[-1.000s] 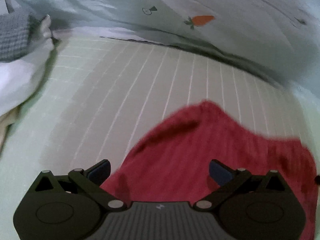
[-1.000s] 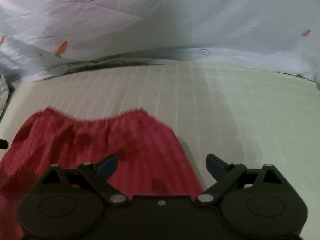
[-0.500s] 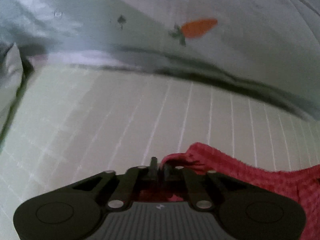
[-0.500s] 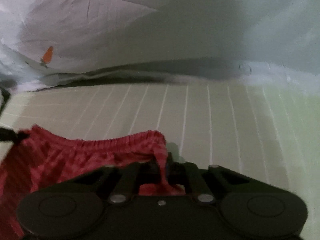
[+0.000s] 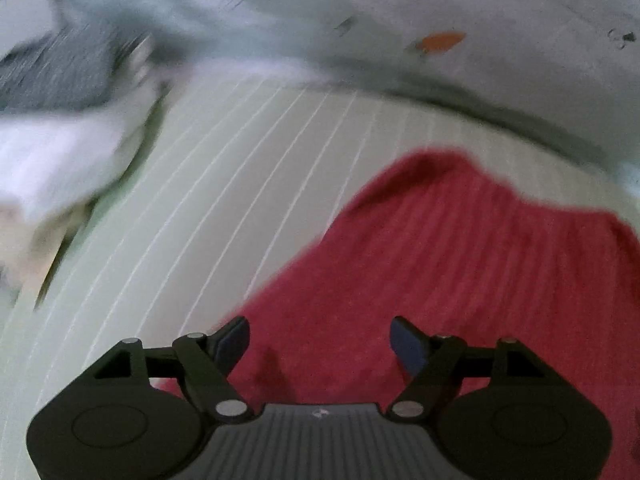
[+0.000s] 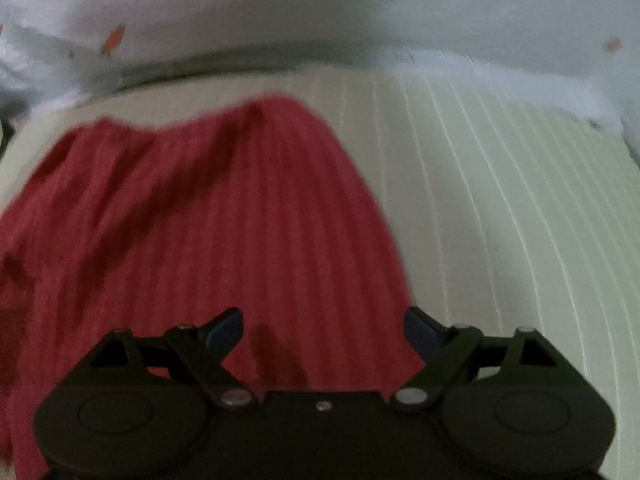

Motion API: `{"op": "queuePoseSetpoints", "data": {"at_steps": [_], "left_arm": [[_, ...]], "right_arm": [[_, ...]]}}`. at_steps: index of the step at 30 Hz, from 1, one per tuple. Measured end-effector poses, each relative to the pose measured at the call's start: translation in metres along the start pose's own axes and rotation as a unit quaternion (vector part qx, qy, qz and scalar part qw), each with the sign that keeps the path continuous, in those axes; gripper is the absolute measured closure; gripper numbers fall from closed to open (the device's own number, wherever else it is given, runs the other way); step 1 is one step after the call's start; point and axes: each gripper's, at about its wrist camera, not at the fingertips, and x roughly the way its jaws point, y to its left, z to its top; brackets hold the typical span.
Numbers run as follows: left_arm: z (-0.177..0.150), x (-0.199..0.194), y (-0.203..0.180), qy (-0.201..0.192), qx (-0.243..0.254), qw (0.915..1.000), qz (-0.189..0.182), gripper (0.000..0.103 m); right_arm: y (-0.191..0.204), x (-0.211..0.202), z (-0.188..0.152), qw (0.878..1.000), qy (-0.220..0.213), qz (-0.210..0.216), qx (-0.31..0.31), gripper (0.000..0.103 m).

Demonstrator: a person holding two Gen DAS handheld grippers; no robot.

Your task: Fold clothes

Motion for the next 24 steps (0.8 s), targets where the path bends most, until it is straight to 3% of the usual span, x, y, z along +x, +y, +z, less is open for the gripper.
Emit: {"op": "queuePoseSetpoints", "data": {"at_steps": [3,6,11,18,21,24], "left_arm": [[-0.038,-0.011,0.025,0.036,-0.020,0.9990,0.015,0.024],[-0.068,-0.028,0.047,0.051,-0.043,0.9977,0.000,0.024],[-0.088,-0.040,0.073,0.052,-0.059,0.9968,-0.012,0.019],[-0.069,-0.018,0.107,0.053,-0.054,0.9957,-0.053,0.019],[-0.055,-0.004,0.110,0.041,-0.020,0.9968,-0.066,0.018],[-0.045,0.014,0.115,0.052,-0.017,0.9966,-0.061,0.018]], "right_arm": [[-0.003,-0.018,-0.041,1.000,0.017,-0.012,0.013,0.006],[-0.001,-0.034,-0.065,0.999,0.017,-0.009,0.026,0.004],[0.012,-0.051,-0.088,0.999,0.033,-0.019,0.039,0.002],[0.069,-0.062,-0.096,0.997,0.051,-0.056,0.025,0.002],[0.101,-0.076,-0.085,0.998,0.010,-0.060,0.001,0.002],[0.122,-0.079,-0.081,0.998,0.010,-0.062,0.011,0.002]]}}
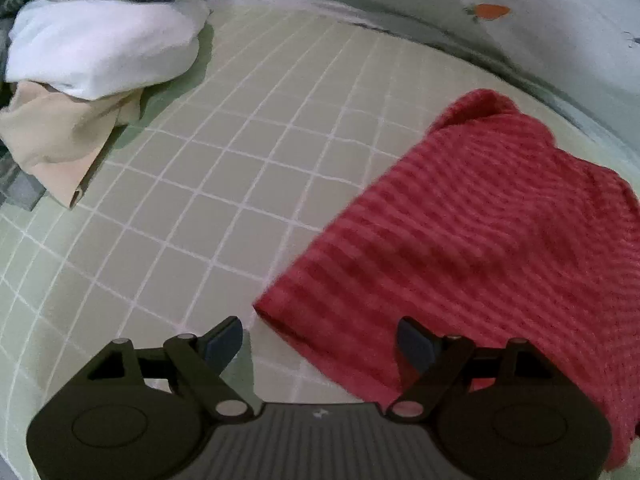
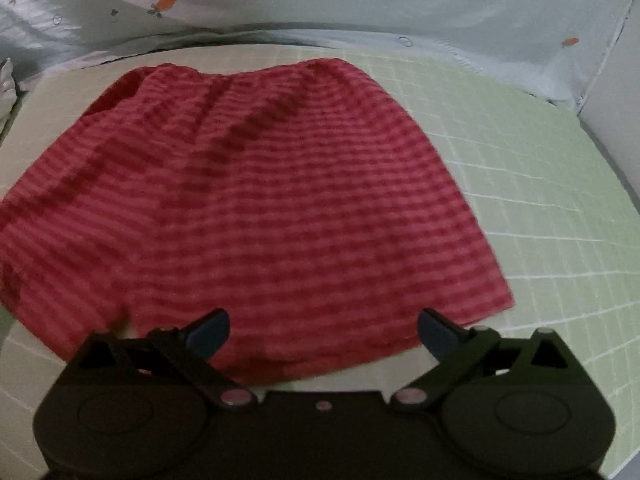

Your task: Fold clothes

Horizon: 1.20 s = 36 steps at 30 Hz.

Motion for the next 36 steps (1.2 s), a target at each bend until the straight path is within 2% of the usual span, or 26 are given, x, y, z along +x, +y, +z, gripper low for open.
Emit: {"op": "queuePoseSetpoints", "data": {"at_steps": [2,7,9,10,11,13,16,20,24,28,32,33,34,35,36], "left_arm": [[0.005,0.007,0.007,-0.001,-0.011,0.9999,-0.001,0.018],[0.002,0.012,0.012,-0.014,0.027,0.9995,-0.007,0.015],[-0.002,0.010,0.012,-0.017,0.034,0.9993,-0.003,0.021],[-0.004,0.008,0.012,-0.020,0.036,0.9992,0.002,0.039],[-0.005,0.005,0.012,-0.022,0.038,0.9990,0.010,0.067],[-0.006,-0.001,0.017,-0.014,0.020,0.9997,-0.002,0.100],[-0.010,-0.014,0.024,-0.032,-0.025,0.9987,-0.031,0.102],[-0.010,-0.037,0.010,-0.066,-0.043,0.9966,-0.023,0.103],[-0.007,-0.070,-0.030,-0.117,-0.033,0.9923,-0.024,0.103],[-0.011,-0.094,-0.095,-0.152,-0.002,0.9871,-0.052,0.103],[-0.035,-0.095,-0.184,-0.146,0.051,0.9809,-0.118,0.100],[-0.045,-0.090,-0.207,-0.133,0.068,0.9802,-0.130,0.099],[-0.057,-0.084,-0.228,-0.116,0.088,0.9796,-0.138,0.094],[-0.069,-0.077,-0.247,-0.099,0.106,0.9795,-0.139,0.084],[-0.081,-0.070,-0.266,-0.083,0.124,0.9790,-0.139,0.078]], "right_arm": [[0.014,-0.004,0.002,1.000,0.000,-0.002,0.006,0.002],[0.033,-0.028,-0.017,1.000,-0.009,-0.023,0.000,0.002],[0.035,-0.036,-0.028,0.999,-0.003,-0.032,0.009,0.002],[0.034,-0.040,-0.033,0.999,0.002,-0.034,0.016,0.002],[0.032,-0.041,-0.038,0.999,0.008,-0.031,0.022,0.002],[0.024,-0.043,-0.044,0.999,0.017,-0.022,0.035,0.002],[0.004,-0.041,-0.046,0.998,0.010,-0.002,0.065,0.002],[-0.033,-0.021,-0.036,0.995,0.018,0.002,0.097,0.002],[-0.073,-0.017,-0.023,0.992,0.005,0.026,0.123,0.002],[-0.104,-0.010,-0.024,0.992,0.008,0.050,0.114,0.002],[-0.143,-0.003,-0.026,0.992,0.009,0.060,0.111,0.002],[-0.153,-0.001,-0.025,0.992,0.008,0.059,0.110,0.002],[-0.163,0.001,-0.024,0.992,0.008,0.057,0.110,0.002],[-0.171,0.003,-0.023,0.992,0.007,0.057,0.109,0.002],[-0.179,0.004,-0.023,0.992,0.007,0.057,0.109,0.002]]}}
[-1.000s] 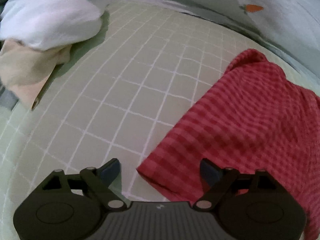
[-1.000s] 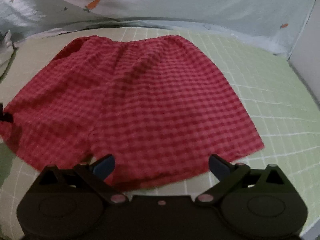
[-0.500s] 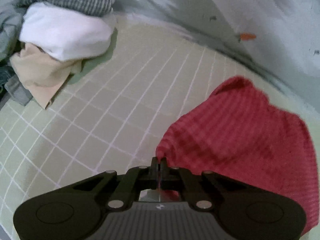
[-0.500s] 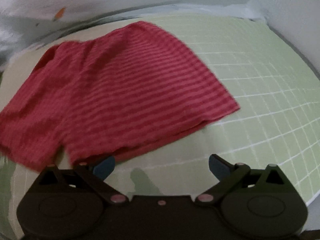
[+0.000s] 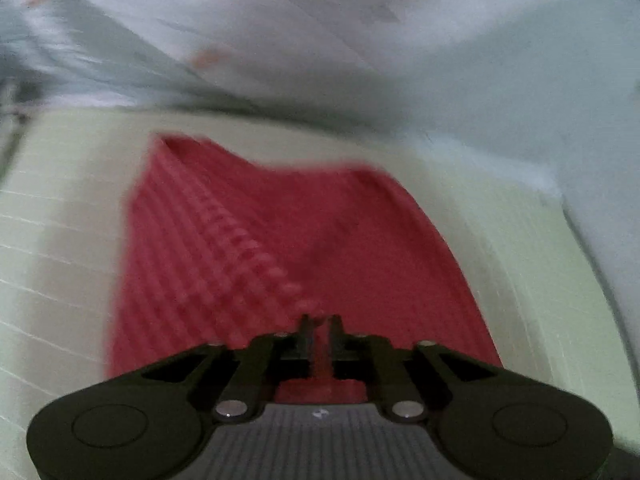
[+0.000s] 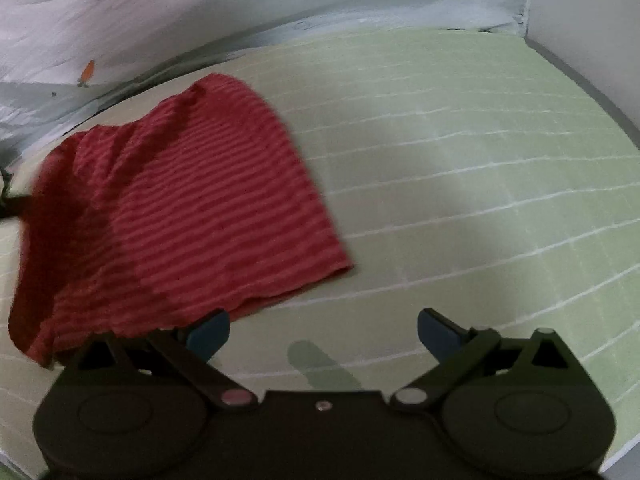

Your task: Fold clothes

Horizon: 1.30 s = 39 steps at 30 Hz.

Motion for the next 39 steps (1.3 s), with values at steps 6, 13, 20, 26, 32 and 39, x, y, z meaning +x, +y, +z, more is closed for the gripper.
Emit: {"op": "queuePoseSetpoints", "data": {"at_steps": [6,13,20,26,32,39], "left_arm": [[-0.049,0.011,-0.036,0.051,0.039,0.9964,0.056,0.041],[-0.057,0.026,0.011,0.098,-0.065,0.9816,0.150,0.037],[-0.058,0.034,0.037,0.097,-0.106,0.9749,0.170,0.034],[-0.058,0.036,0.058,0.096,-0.130,0.9679,0.193,0.017],[-0.057,0.039,0.060,0.103,-0.137,0.9641,0.203,0.010],[-0.054,0.042,0.065,0.116,-0.136,0.9629,0.203,0.006]], "right_arm": [[-0.023,0.000,0.005,1.000,-0.010,0.021,-0.016,0.002],[0.001,0.011,0.021,0.994,-0.037,0.084,-0.061,0.000],[0.043,0.038,0.043,0.985,-0.029,0.136,-0.100,0.000],[0.089,0.064,0.068,0.972,-0.026,0.167,-0.164,0.009],[0.135,0.086,0.085,0.945,0.010,0.269,-0.187,0.054],[0.157,0.110,0.074,0.933,0.056,0.296,-0.198,0.096]]}}
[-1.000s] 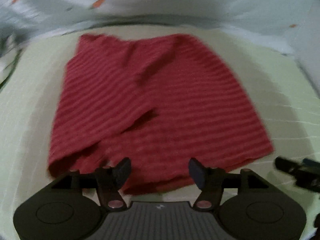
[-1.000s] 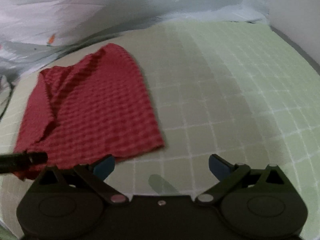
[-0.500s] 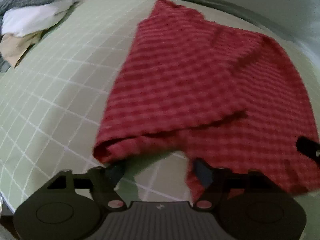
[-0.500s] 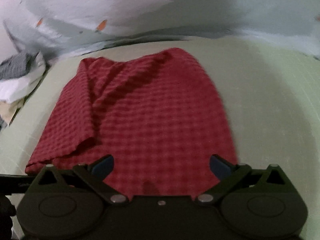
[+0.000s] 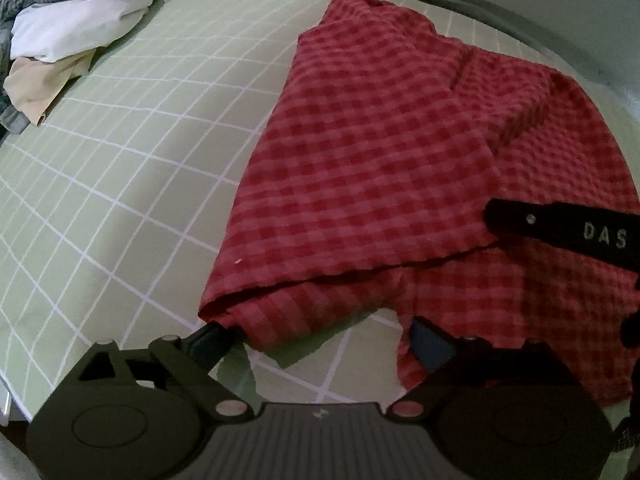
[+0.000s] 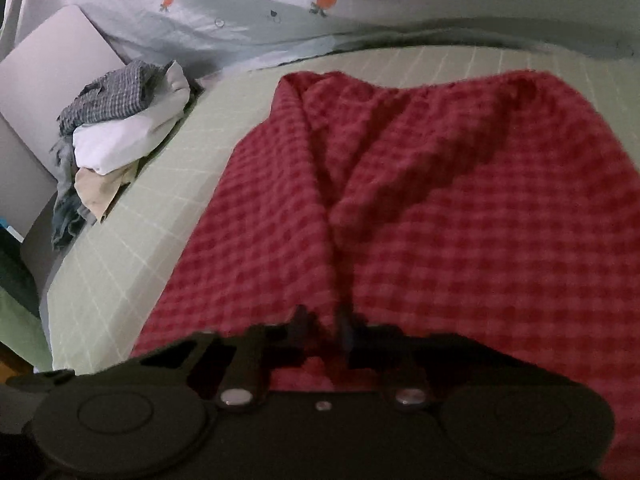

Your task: Fold clothes

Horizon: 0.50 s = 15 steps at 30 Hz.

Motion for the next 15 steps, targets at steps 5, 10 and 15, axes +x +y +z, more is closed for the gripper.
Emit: {"op": "queuePoseSetpoints", "data": {"at_steps": [5,10,15], "left_arm": [[0.001,0.000,0.003,0.007,0.006,1.0000,0.000,0.005],[0.000,0.000,0.001,0.003,0.013,0.9999,0.002,0.004],[0.002,0.001,0.000,0.005,0.009,0.9999,0.005,0.002]], "right_arm": [[-0.015,-0.035,-0.002,0.999,-0.041,-0.008,0.017,0.101],[-0.048,-0.099,-0.013,0.991,-0.102,-0.062,0.066,0.101],[-0.091,-0.123,-0.050,0.978,-0.094,-0.129,0.137,0.101]]}}
